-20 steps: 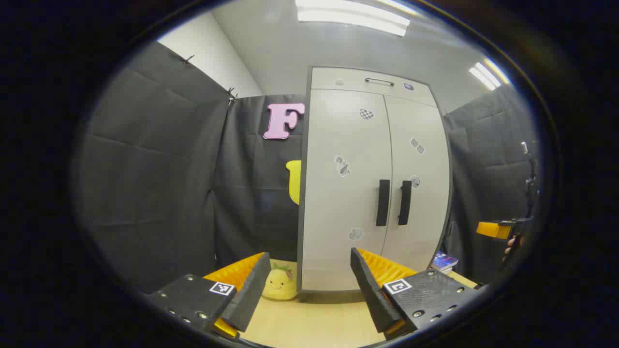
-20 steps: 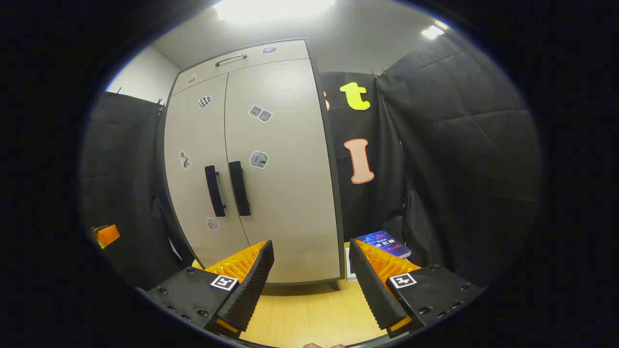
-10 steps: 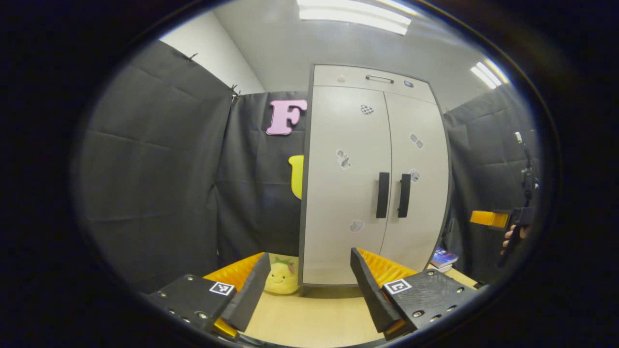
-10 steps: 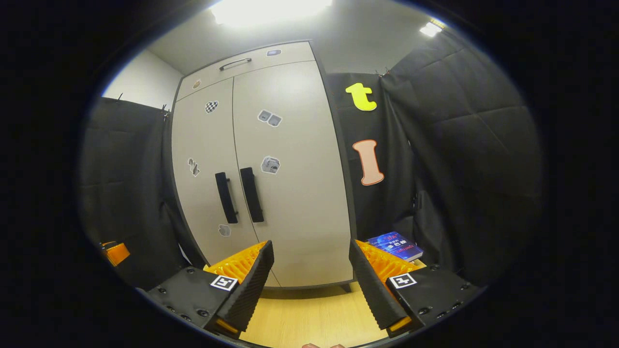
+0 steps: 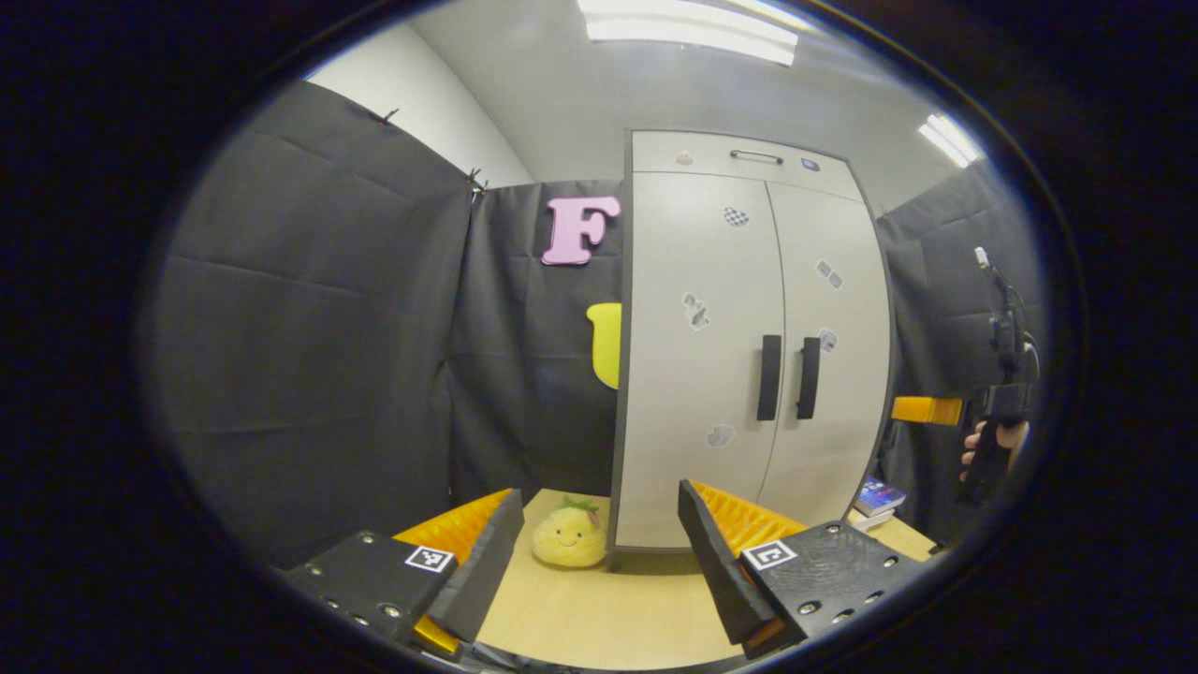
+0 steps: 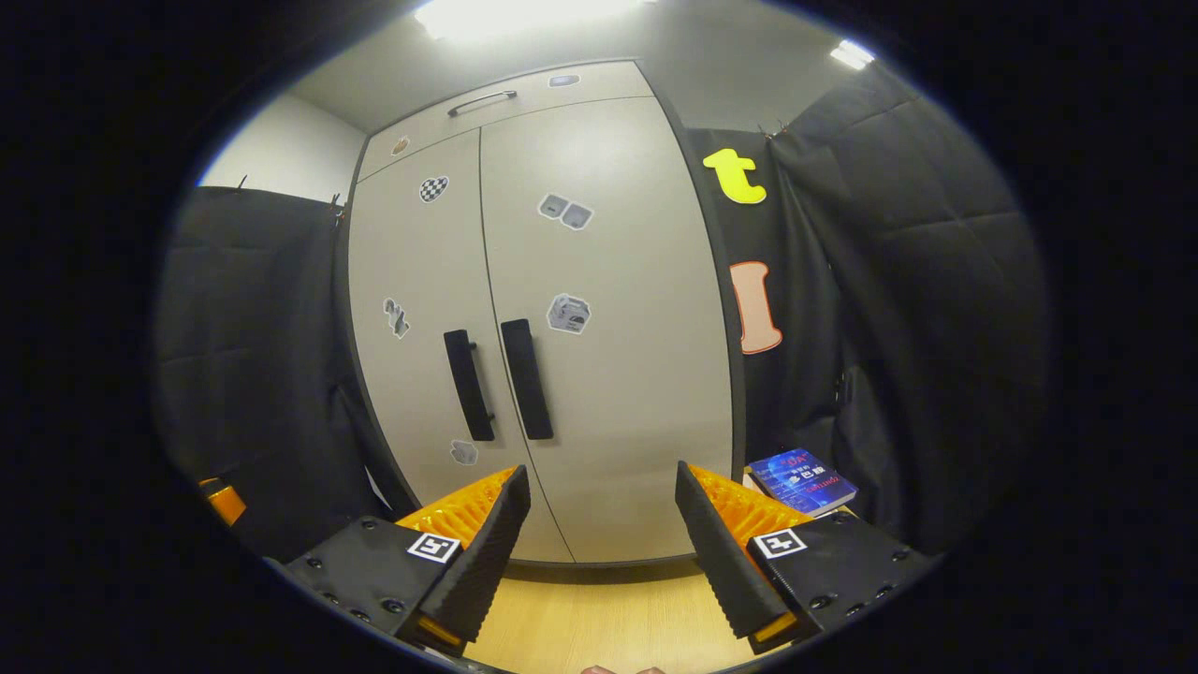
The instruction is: Open the right door of the double-door shoe cabinet with the right hand, and open the left door with the left hand.
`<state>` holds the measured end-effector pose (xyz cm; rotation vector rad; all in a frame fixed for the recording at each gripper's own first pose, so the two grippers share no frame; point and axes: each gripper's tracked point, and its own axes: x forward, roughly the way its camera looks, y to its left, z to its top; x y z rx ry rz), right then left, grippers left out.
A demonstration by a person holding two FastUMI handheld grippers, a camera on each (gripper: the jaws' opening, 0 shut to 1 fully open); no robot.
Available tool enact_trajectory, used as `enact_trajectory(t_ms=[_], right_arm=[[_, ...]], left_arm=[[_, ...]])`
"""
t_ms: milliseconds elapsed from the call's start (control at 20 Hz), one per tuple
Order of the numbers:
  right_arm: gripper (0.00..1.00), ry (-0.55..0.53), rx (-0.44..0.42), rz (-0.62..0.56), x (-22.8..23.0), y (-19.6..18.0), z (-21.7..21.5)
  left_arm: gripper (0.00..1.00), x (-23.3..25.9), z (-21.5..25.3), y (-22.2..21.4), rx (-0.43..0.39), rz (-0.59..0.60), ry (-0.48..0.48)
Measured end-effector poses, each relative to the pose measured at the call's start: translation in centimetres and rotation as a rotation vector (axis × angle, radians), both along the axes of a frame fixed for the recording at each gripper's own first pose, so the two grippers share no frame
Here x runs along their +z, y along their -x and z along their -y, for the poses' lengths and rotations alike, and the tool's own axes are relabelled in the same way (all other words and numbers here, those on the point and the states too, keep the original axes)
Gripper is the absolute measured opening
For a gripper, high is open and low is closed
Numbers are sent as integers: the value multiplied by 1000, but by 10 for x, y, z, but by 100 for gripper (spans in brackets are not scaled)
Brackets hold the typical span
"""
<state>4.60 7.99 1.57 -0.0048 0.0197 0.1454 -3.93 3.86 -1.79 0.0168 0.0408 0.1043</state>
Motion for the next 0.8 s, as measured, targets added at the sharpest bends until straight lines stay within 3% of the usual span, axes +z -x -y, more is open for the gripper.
enact_trajectory(t_ms=[250, 450, 650, 800], right_arm=[[98, -11, 74, -17, 5, -8, -37], [98, -3, 82, 27, 25, -24, -59], [98, -18, 111, 17, 35, -43, -80], [98, -17, 82, 35, 43, -62, -80]], left_arm=[[95, -13, -18, 11, 43, 4, -6], [96, -19, -11, 8, 2, -12, -40], [96, -39, 0, 4, -52, -31, 19], [95, -47, 4, 3, -70, -40, 41]])
